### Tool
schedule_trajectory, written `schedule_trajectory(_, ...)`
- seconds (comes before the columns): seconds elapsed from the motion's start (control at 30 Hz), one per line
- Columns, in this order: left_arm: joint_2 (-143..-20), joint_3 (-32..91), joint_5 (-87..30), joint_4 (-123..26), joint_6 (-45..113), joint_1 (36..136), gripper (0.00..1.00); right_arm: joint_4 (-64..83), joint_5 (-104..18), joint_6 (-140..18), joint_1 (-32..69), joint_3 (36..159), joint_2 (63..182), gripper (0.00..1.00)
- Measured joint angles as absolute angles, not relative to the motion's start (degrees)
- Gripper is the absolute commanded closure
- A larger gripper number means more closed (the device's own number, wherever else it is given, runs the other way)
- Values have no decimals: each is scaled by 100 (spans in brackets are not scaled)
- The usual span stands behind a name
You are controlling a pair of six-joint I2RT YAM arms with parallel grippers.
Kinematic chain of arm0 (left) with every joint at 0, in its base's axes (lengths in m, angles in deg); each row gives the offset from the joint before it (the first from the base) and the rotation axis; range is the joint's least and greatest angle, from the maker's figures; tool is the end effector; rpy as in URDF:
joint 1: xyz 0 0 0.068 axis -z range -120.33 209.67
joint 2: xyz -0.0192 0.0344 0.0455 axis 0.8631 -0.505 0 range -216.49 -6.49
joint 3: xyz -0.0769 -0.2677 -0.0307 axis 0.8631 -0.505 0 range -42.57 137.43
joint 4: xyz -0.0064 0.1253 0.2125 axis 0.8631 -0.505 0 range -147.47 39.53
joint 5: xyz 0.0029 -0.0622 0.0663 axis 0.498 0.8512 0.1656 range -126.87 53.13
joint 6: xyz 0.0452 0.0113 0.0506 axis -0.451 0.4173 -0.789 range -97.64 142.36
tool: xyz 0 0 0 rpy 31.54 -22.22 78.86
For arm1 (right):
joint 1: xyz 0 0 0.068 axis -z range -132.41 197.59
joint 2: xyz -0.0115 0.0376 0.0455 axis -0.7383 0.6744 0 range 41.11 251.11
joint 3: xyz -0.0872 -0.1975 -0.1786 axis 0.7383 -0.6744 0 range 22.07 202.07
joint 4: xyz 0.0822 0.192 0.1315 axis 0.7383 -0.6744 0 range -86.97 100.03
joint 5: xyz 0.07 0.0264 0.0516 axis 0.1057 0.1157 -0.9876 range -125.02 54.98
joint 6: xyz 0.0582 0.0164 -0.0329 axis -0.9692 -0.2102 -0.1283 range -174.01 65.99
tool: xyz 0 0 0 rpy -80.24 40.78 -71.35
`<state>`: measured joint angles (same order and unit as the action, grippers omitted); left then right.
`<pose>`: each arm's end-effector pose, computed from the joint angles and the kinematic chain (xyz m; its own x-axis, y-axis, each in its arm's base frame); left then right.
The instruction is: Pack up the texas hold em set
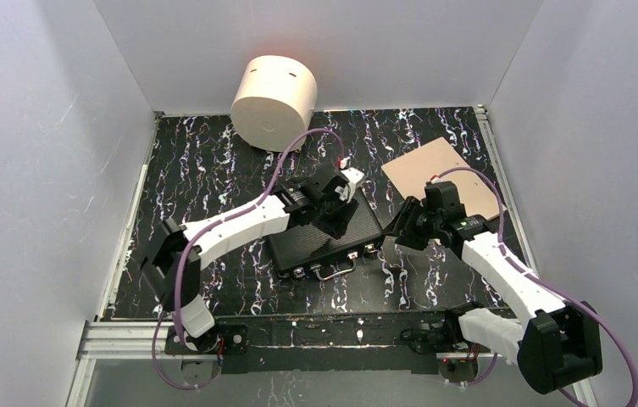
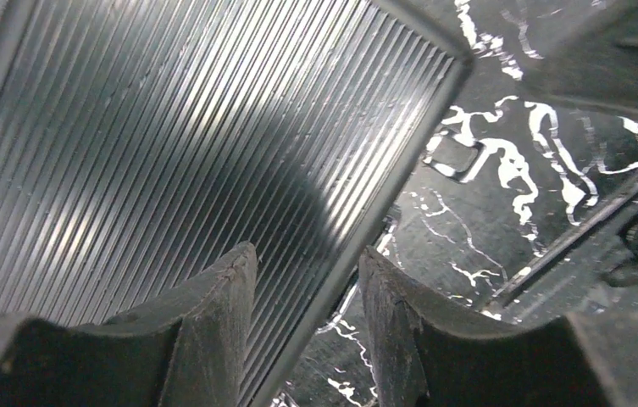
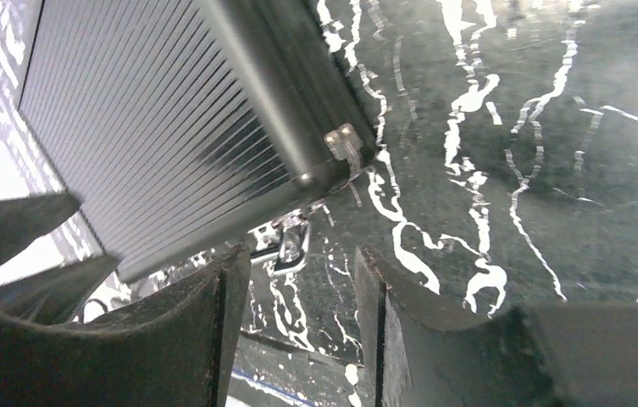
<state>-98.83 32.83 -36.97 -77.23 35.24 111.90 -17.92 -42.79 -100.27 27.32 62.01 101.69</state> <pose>0.2216 -0.2858 0.2859 -0.5886 0.3956 -0.7050 0.6755 0.7198 -0.1600 0.1922 0.0790 0.2285 -0.7950 0.4695 -0.3841 0.2130 0.8089 0.5480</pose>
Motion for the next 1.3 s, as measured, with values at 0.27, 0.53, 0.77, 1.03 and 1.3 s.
schedule_trajectory(0.27,-10479,3130,-3187,-7664,3183,11181,52,-734,-5645,-9721,2727,5771,10582,57)
schedule_trajectory(0.53,-10411,2763,-3074,-7361,2654,11199,65,-566,-5966,-9406,2658,5753,11095,82)
schedule_trajectory(0.77,-10282,2485,-3093,-7024,2340,11258,68,-747,-5850,-9386,2594,5806,11366,88)
schedule_trajectory(1.03,-10315,2461,-3087,-6840,2324,11269,72,-653,-5770,-9408,2496,5821,11522,98)
schedule_trajectory(1.3,-10337,2448,-3194,-6727,2392,11299,73,-424,-5621,-9520,2411,5692,11878,99)
